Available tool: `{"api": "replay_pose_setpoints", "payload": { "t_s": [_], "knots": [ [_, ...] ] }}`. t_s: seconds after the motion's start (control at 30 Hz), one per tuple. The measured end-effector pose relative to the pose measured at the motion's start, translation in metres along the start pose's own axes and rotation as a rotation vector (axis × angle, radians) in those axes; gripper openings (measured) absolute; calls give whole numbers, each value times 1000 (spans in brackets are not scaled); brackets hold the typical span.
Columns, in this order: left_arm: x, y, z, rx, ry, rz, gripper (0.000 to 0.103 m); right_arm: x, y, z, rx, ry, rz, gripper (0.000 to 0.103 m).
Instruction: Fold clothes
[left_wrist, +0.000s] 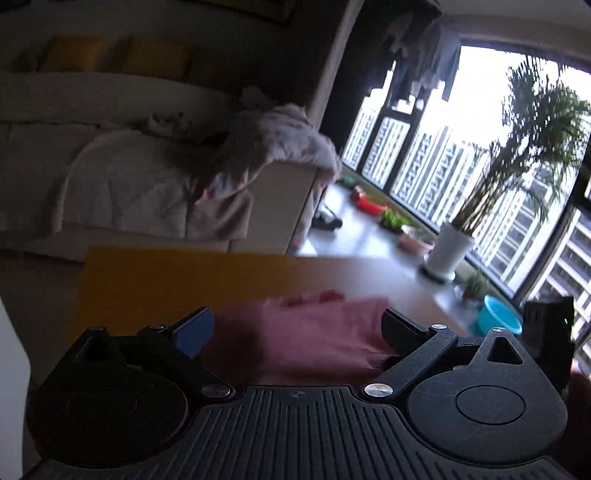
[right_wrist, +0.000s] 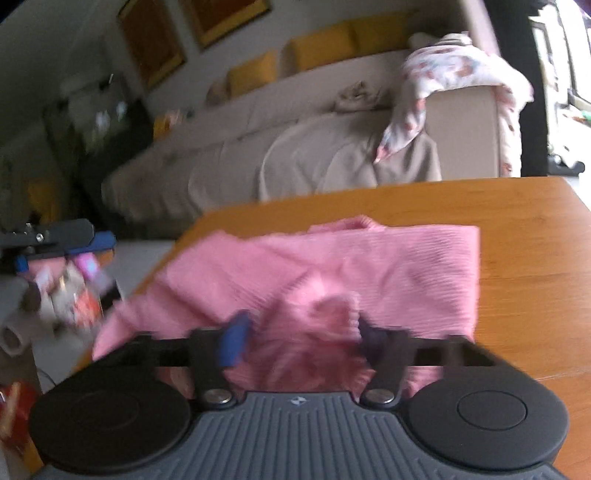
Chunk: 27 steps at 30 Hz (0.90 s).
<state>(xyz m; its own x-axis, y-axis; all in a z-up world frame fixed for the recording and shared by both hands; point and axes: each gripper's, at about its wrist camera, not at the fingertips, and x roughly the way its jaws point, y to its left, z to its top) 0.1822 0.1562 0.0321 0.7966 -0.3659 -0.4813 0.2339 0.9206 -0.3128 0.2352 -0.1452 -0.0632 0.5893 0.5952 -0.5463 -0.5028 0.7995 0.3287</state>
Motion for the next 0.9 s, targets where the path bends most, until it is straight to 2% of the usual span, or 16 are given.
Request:
{"api": "replay_pose_setpoints", "payload": {
  "t_s": [0.07,0.17,0.27,0.3,0.43,0.47,0.5,0.53,0.63,0.7,0.73,0.8,0.9],
  "knots": [
    [4,-1,-7,6,20,-22,101,-3,6,8,-14,-33,-10,22],
    [13,-4,-15,2,35,-58,101,-21,7,38,-42,-139,-44,21],
    [26,-9,-22,-16,37,-100,101,-26,-8,60,-59,-153,-93,21],
    [31,-11,-24,-22,38,-115,101,-20,-17,62,-43,-130,-110,22],
    [39,-9,-30,-21,75,-98,101,14,-60,47,51,13,-177,36],
    [41,-9,-32,-20,85,-93,101,18,-68,39,71,30,-196,46],
    [43,-8,-33,-20,95,-88,101,17,-76,34,102,27,-198,53],
    [45,-8,-35,-19,105,-83,101,12,-82,32,143,10,-199,66],
    [51,-6,-39,-17,135,-68,101,-5,-90,34,170,-50,-226,75],
    [51,-7,-37,-18,127,-79,101,-18,-88,37,162,-115,-249,88],
    [49,-8,-31,-19,102,-102,102,-24,-86,38,164,-149,-244,94],
    [43,-11,-19,-23,51,-146,103,-34,-79,38,177,-220,-175,97],
    [58,-17,-11,-33,36,-192,103,-34,-77,34,263,-240,38,97]
  ]
}}
